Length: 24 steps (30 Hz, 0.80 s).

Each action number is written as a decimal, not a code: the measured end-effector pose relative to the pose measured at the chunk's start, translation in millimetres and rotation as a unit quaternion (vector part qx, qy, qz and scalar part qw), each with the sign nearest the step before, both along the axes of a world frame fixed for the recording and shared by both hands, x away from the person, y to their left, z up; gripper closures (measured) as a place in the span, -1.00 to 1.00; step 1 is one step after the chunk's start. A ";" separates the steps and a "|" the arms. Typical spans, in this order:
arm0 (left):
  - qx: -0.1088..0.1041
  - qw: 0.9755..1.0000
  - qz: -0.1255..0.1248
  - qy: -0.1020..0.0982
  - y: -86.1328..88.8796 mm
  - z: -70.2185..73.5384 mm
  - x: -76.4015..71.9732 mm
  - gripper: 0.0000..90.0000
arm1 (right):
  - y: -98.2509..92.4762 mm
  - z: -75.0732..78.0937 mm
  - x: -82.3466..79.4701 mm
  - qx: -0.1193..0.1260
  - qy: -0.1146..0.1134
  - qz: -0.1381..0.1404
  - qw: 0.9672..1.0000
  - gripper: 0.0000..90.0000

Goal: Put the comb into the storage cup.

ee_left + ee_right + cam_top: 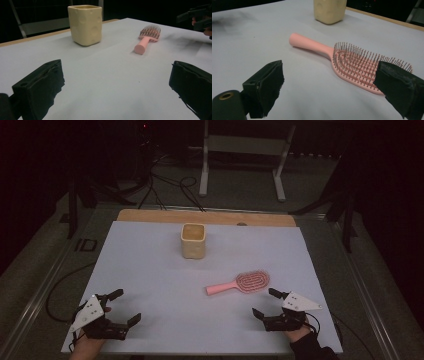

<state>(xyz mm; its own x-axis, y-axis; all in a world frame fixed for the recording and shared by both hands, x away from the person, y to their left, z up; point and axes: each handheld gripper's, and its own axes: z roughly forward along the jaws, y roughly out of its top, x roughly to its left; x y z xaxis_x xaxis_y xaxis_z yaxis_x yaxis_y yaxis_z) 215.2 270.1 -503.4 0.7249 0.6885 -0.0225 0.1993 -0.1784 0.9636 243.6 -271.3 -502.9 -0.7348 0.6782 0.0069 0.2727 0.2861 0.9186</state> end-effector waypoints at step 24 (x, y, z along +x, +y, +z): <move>-0.002 1.000 -0.003 -0.003 -1.0 0.8 -1.3 -1.00 | 13.0 10.7 -6.5 -0.045 0.038 0.049 0.997 -0.81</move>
<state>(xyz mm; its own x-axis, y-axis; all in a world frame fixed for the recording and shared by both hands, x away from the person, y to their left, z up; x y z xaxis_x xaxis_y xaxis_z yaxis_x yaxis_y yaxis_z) 213.9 269.1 -502.5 0.7287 0.6845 -0.0207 0.1924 -0.1756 0.9655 237.1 -258.3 -492.1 -0.7974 0.6034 0.0079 0.3073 0.3947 0.8659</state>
